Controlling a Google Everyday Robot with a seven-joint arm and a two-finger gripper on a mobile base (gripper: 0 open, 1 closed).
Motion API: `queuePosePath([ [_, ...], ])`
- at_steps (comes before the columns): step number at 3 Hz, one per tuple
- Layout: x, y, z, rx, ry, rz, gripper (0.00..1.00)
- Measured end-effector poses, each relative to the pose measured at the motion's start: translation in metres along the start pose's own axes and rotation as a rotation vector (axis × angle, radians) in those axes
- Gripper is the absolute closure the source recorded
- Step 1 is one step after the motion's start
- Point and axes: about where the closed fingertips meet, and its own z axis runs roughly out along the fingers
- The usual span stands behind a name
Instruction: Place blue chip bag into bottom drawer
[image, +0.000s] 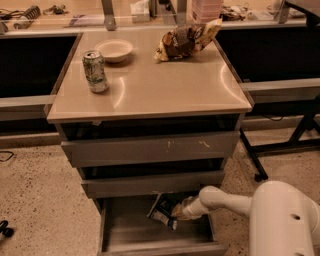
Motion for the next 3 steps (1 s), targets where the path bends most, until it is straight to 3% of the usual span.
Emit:
queuePosePath([
  [2, 0.016, 0.02, 0.032, -0.065, 0.0, 0.036, 1.0],
  [3, 0.008, 0.029, 0.043, -0.102, 0.056, 0.082, 1.0],
])
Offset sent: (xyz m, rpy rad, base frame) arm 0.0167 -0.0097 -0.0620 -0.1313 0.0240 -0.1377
